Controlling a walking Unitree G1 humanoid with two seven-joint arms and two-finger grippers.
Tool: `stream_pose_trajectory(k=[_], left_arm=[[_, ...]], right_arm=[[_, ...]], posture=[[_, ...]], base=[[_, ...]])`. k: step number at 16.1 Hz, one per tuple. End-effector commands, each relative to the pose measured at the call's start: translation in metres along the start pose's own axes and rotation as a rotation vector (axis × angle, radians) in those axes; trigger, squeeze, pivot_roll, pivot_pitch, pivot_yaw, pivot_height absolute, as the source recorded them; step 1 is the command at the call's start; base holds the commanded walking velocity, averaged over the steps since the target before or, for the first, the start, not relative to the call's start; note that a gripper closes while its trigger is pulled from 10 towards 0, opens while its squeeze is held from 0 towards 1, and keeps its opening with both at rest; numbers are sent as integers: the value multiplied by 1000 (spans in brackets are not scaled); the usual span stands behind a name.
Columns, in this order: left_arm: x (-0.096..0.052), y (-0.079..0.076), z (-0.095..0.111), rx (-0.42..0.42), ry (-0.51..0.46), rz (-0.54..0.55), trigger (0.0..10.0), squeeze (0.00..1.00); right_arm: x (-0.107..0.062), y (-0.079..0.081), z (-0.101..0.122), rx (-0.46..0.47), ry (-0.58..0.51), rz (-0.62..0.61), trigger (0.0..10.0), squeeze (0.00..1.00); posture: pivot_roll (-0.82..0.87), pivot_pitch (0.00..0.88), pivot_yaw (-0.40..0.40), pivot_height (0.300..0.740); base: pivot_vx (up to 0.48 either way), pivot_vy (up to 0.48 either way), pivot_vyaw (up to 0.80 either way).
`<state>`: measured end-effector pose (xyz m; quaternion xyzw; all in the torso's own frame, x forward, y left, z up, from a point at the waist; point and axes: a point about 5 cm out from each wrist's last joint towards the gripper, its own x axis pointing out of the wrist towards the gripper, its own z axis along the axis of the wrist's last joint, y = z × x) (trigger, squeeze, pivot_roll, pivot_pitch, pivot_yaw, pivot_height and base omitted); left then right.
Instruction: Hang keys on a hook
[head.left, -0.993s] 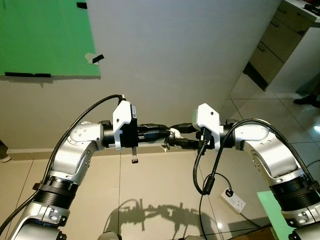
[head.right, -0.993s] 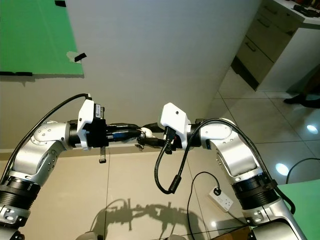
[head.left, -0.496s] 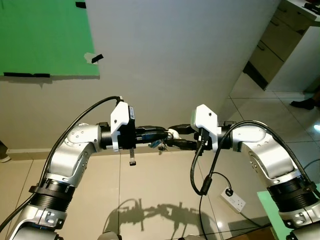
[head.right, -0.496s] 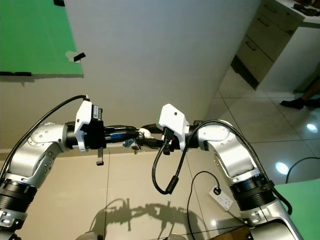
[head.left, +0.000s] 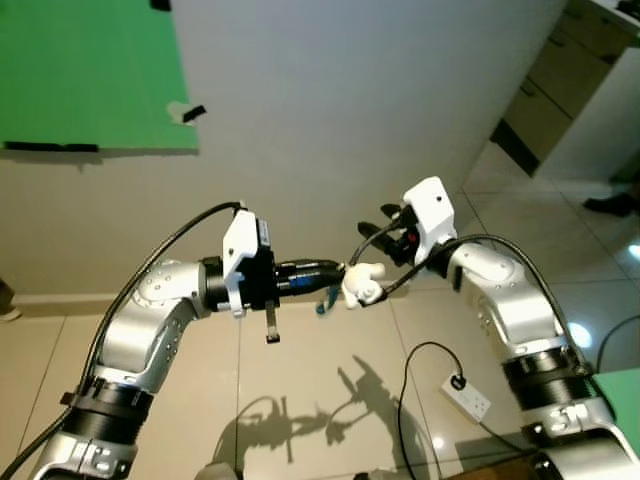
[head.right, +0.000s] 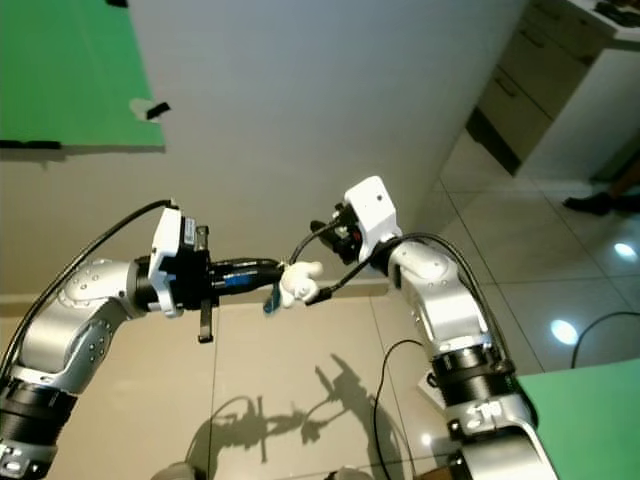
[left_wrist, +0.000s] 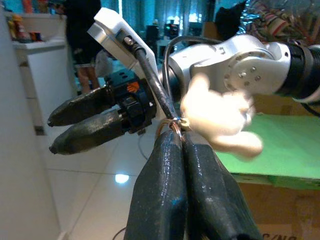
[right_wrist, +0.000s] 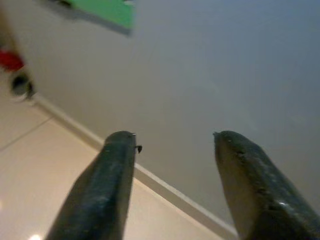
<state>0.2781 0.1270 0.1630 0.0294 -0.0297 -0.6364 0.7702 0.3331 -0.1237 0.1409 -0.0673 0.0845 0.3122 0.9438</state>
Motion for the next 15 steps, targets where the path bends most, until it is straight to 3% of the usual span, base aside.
stream_pose_trajectory(k=[1,3,5,6,8,9,10,11,13,14,15], left_arm=[[5,-4,5,15,-14,-26,0,0],[5,-5,4,6,-14,-11,0,0],[3,-6,4,-1,-16,-3,0,0],[2,-7,4,-4,-13,5,0,0],[-7,-1,-4,32,110,93,0,0],[-11,-2,-14,77,228,102,0,0],[-22,-5,-31,165,425,94,0,0],[-29,-7,-40,223,534,80,0,0],[-39,-5,-42,244,608,100,0,0],[-43,-4,-43,217,601,126,0,0],[-46,-2,-39,151,523,182,0,0]], right_arm=[[-2,-3,-8,41,29,-39,10000,1000],[-1,-1,-16,109,50,-86,10000,1000],[-1,4,-22,69,77,-91,10000,1000],[-2,5,-25,56,89,-100,10000,0],[-7,1,-35,36,109,-161,10000,0],[-8,0,-39,54,122,-166,10000,0],[-10,0,-46,79,151,-183,10000,0],[-12,-2,-54,93,185,-207,10000,0],[-16,-2,-69,129,257,-212,10000,0],[-16,0,-72,127,261,-209,10000,0],[-15,2,-72,104,254,-209,10000,0]], posture=[[-112,74,-75,740],[-111,75,-73,740],[-110,77,-73,740],[-109,77,-74,740],[-110,75,-68,740],[-110,73,-66,740],[-108,73,-64,740],[-105,71,-62,740],[-98,70,-61,740],[-92,67,-57,740],[-92,66,-54,740]], base=[[0,0,0],[0,0,0],[0,0,0],[0,0,0],[0,0,0],[0,0,0],[0,0,0],[0,0,0],[0,0,0],[0,0,0],[0,0,0]])
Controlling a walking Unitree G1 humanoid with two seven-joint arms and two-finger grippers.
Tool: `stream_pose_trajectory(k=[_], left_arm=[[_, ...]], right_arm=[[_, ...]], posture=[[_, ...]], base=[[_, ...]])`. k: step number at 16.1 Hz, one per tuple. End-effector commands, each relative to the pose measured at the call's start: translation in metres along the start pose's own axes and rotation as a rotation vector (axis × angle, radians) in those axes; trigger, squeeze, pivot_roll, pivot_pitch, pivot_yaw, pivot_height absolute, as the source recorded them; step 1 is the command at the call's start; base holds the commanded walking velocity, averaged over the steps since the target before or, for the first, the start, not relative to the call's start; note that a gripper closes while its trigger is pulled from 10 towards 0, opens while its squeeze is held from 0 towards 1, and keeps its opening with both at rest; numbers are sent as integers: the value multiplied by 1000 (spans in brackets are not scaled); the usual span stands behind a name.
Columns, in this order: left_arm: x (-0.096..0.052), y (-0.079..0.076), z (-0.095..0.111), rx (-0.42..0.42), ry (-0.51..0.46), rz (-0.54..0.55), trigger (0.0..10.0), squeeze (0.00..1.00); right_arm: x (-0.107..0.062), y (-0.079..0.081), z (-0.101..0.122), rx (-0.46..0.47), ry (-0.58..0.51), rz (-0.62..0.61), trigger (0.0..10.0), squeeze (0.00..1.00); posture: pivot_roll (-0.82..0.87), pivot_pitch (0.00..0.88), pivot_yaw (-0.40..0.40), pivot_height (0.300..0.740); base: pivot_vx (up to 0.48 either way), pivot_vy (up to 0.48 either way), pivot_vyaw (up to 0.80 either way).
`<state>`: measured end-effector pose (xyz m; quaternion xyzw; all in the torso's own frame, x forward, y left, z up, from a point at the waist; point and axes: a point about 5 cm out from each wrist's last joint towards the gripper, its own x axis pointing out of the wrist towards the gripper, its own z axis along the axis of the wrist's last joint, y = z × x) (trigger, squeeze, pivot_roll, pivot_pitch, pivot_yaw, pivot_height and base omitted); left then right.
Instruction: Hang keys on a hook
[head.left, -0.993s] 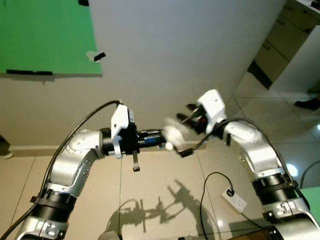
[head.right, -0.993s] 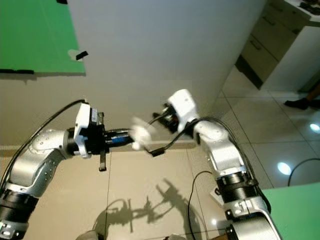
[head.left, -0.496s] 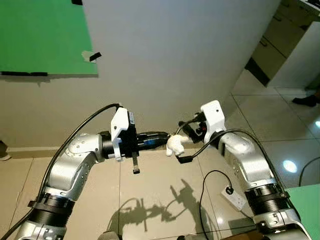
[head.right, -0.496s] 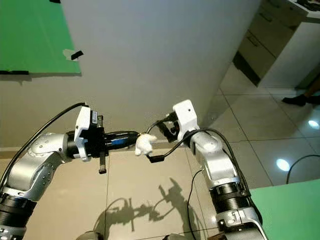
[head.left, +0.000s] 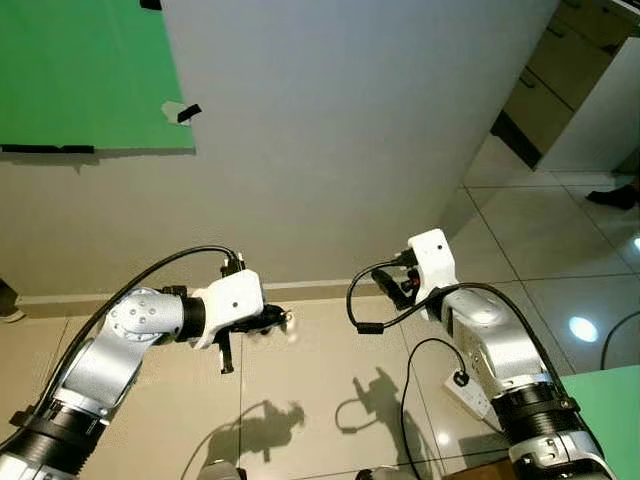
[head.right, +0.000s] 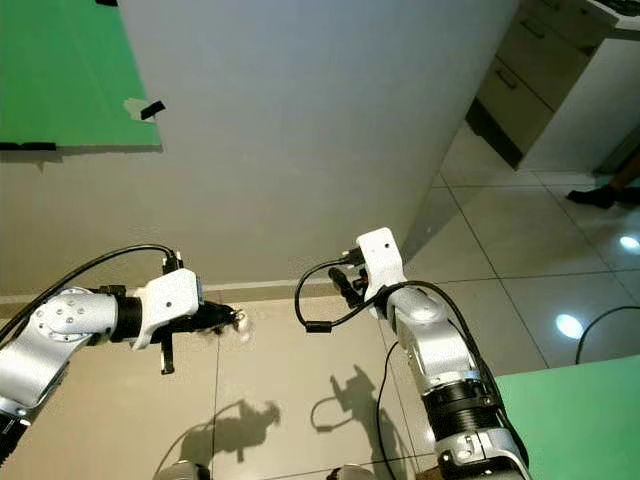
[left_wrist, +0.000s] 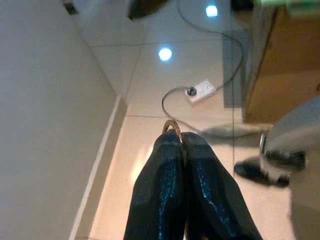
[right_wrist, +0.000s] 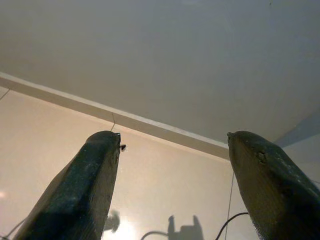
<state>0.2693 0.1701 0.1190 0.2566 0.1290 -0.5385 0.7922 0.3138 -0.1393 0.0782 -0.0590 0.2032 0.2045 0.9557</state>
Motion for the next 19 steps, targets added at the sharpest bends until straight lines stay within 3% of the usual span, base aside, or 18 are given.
stream_pose_trajectory(k=[1,2,3,5,7,8,15,16,19], left_arm=[[-7,11,10,-144,-157,110,0,0],[-9,18,14,-223,-234,178,0,0],[-12,32,18,-354,-360,329,0,0],[-13,41,17,-480,-436,476,0,0],[-9,40,16,-567,-488,531,0,0],[-7,37,17,-575,-489,536,10000,0],[-13,43,21,-626,-515,780,10000,0],[-11,43,20,-672,-512,822,10000,0],[-3,41,16,-701,-482,879,10000,0]], right_arm=[[-3,-4,-3,-48,-24,-57,10000,0],[-4,-5,-1,-58,-58,-86,10000,0],[-7,-3,3,-27,-121,-128,10000,0],[-10,3,5,-6,-167,-134,10000,0],[-10,12,3,13,-180,-107,10000,0],[-10,16,3,10,-183,-97,10000,0],[-11,14,19,-23,-288,-159,10000,0],[-11,13,21,-26,-311,-170,10000,0],[-8,14,22,17,-309,-165,10000,0]], posture=[[-90,65,-53,740],[-89,66,-52,740],[-85,65,-50,740],[-84,67,-49,740],[-84,72,-48,740],[-84,75,-48,740],[-77,81,-54,740],[-75,81,-55,740],[-70,78,-57,740]], base=[[0,0,0],[0,0,0],[0,0,0],[0,0,0],[0,0,0],[0,0,0],[0,0,0],[0,0,0],[0,409,-525]])
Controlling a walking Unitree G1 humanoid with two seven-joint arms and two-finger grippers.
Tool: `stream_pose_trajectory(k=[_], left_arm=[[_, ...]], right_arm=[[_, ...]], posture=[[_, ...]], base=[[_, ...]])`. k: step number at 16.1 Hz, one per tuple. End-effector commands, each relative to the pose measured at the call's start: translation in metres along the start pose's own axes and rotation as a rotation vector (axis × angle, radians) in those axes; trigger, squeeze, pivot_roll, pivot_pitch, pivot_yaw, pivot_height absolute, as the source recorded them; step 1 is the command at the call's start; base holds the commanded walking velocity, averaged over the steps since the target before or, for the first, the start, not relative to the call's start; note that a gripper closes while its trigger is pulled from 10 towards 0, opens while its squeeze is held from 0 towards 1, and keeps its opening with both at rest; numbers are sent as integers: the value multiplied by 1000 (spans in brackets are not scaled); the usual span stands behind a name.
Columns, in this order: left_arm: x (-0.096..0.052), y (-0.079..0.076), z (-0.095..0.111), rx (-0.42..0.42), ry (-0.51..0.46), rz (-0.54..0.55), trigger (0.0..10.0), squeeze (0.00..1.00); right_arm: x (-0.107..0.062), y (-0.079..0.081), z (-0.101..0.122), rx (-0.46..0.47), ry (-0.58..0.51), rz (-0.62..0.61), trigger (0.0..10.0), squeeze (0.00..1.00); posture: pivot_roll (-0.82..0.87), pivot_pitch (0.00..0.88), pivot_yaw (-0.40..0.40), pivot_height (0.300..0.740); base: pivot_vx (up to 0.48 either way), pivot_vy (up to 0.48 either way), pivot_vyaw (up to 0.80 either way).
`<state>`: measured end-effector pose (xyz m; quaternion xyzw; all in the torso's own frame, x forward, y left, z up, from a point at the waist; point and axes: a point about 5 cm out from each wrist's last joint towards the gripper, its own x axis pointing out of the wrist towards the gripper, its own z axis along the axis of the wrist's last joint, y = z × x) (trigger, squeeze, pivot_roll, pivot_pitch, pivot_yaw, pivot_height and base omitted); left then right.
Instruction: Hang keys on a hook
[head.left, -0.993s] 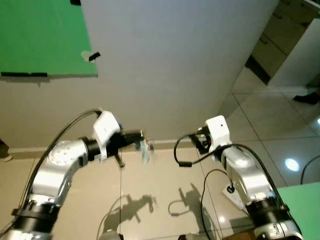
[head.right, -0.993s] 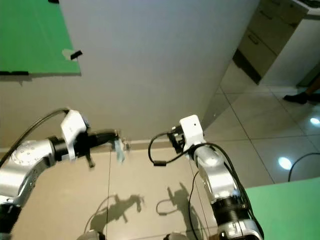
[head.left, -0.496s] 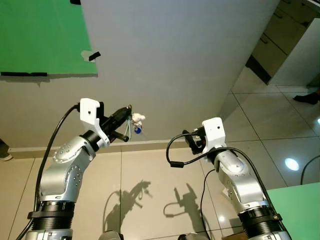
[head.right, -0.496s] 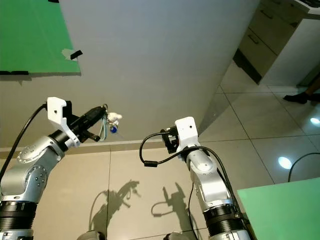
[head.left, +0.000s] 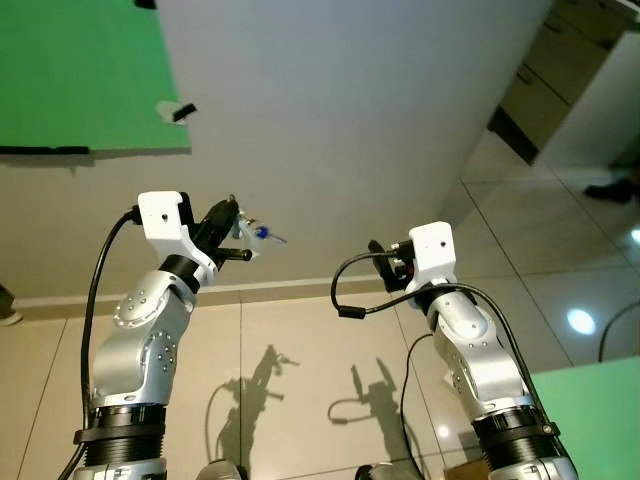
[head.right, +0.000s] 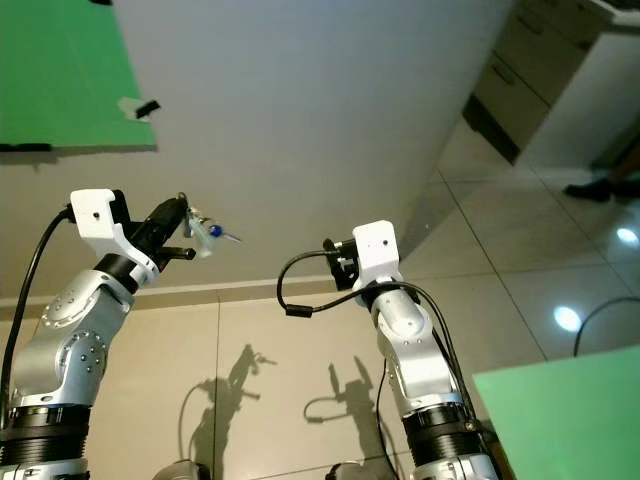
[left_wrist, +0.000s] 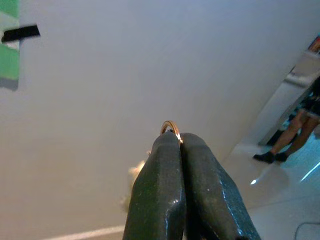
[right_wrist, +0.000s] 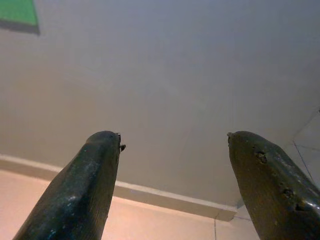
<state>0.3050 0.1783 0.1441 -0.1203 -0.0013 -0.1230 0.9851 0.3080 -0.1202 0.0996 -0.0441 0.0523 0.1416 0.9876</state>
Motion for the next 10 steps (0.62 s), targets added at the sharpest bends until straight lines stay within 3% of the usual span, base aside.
stream_pose_trajectory(k=[1,7,10], left_arm=[[3,1,-11,49,40,84,10000,0],[7,1,-21,129,39,285,10000,0],[8,-6,-24,138,35,290,10000,0]], right_arm=[[1,-4,0,12,-10,-15,10000,0],[5,-5,-4,1,-7,-20,10000,0],[3,0,-7,18,-19,22,10000,0]], posture=[[-69,73,-55,740],[-71,62,-49,740],[-69,59,-48,740]], base=[[0,465,-781],[0,469,-781],[0,472,152]])
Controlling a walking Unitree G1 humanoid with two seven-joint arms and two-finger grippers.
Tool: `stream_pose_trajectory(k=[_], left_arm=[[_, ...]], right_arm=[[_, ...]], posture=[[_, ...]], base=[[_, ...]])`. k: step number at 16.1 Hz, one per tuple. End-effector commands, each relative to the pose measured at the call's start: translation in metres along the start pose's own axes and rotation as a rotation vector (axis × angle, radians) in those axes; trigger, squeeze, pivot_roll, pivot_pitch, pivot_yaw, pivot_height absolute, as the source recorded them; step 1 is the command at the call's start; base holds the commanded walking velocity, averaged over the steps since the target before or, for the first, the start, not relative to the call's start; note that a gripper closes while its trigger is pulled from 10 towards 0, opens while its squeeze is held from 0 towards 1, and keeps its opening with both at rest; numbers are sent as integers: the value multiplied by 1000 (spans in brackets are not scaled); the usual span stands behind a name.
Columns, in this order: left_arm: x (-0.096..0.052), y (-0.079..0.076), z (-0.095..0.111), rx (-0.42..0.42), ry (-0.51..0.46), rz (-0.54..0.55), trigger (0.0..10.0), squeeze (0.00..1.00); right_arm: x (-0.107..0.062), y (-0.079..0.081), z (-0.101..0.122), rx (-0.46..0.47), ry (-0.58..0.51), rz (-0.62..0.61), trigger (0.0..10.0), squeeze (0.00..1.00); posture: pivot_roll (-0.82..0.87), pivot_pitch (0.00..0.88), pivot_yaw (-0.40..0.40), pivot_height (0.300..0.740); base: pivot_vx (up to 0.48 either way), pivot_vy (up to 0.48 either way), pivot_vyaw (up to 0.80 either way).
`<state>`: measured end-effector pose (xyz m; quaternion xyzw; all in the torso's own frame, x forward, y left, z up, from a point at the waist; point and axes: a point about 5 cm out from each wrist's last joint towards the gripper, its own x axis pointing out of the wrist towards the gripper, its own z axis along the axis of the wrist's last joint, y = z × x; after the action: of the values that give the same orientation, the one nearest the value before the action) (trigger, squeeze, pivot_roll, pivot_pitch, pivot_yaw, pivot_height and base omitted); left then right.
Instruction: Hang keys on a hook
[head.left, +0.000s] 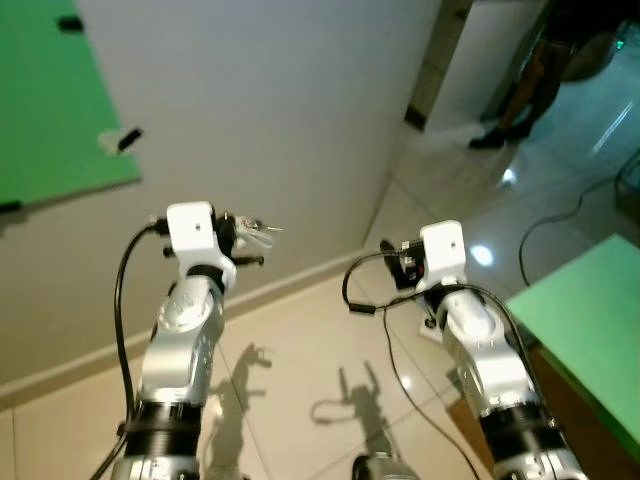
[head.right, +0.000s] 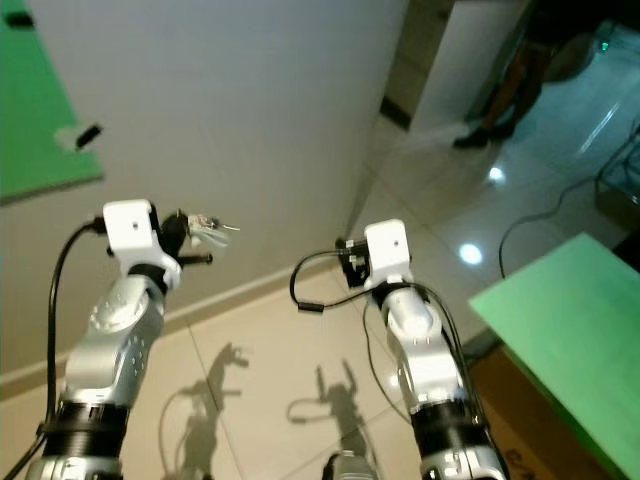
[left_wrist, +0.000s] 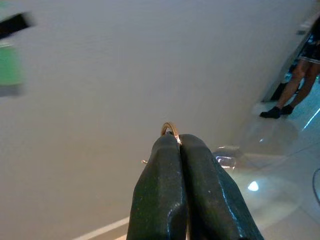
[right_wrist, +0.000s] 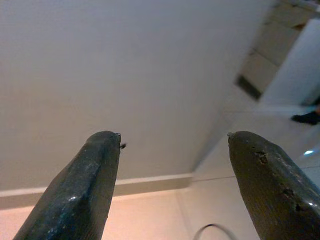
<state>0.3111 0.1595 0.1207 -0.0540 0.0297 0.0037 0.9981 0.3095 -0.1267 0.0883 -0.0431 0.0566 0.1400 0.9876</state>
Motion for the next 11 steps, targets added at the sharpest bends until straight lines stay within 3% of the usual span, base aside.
stream_pose_trajectory(k=[1,4,6,8,9,11], left_arm=[[0,3,2,22,-18,31,10000,0],[-1,2,3,32,-39,37,10000,0],[-7,4,0,85,-43,31,10000,0],[-18,12,-7,157,-29,33,10000,0],[-19,12,-8,158,-28,37,10000,0],[-20,3,-7,170,-29,35,10000,0]], right_arm=[[3,6,5,19,-20,33,10000,0],[7,3,6,52,-24,32,10000,67],[7,0,7,78,-28,28,10000,149],[3,-10,2,132,-19,7,10000,310],[2,-12,1,128,-13,3,10000,329],[4,-16,-1,147,-7,2,10000,478]], posture=[[-67,59,-48,740],[-62,58,-47,740],[-60,55,-45,740],[-53,49,-50,740],[-51,47,-52,740],[-46,39,-55,740]], base=[[0,469,500],[0,469,477],[0,461,459],[0,461,466],[0,461,463],[0,452,466]])
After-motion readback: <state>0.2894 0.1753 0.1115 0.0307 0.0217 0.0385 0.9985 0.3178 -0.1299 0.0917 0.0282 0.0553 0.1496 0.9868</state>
